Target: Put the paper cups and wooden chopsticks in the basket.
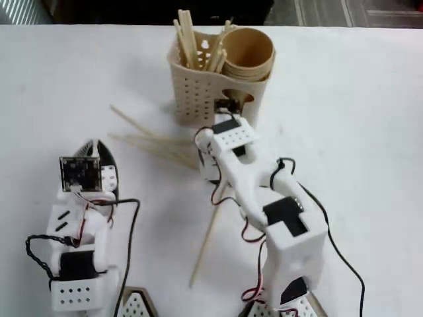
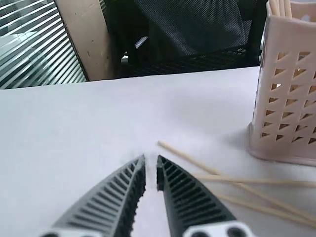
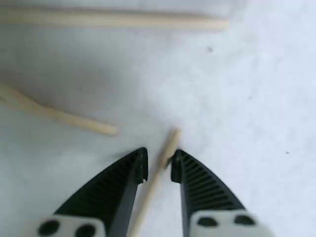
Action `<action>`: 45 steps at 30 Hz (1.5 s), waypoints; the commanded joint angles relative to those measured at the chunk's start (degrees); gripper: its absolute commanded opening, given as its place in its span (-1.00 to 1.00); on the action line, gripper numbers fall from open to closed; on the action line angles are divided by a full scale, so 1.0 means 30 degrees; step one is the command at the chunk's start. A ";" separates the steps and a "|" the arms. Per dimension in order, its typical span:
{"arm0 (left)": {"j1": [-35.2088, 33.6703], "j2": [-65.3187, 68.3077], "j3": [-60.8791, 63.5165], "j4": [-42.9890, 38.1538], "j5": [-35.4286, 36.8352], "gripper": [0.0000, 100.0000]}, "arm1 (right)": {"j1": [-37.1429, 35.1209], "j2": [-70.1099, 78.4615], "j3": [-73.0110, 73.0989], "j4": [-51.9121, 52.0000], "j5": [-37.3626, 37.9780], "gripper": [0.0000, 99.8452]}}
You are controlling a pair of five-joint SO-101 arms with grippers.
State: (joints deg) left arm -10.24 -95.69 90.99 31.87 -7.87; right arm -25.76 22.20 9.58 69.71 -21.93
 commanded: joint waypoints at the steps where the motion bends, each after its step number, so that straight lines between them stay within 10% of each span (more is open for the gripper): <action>1: -0.0190 -0.0249 -0.0088 -0.0352 -0.0147 -0.87 | 0.0015 0.0044 -0.0586 0.0366 -0.0029 -0.94; 29: -0.2623 -0.0249 0.0498 0.1670 -0.0147 -0.87 | -0.1714 -1.7158 -0.2989 0.4205 0.2022 -0.97; 45: -0.2623 -0.0249 0.0498 0.1788 -0.0176 -0.87 | -0.1480 -1.6308 -0.7326 -0.6637 0.7883 -0.97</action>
State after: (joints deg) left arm -17.45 -95.69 92.84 37.14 -7.87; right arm -30.51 -27.30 -10.20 57.41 -0.40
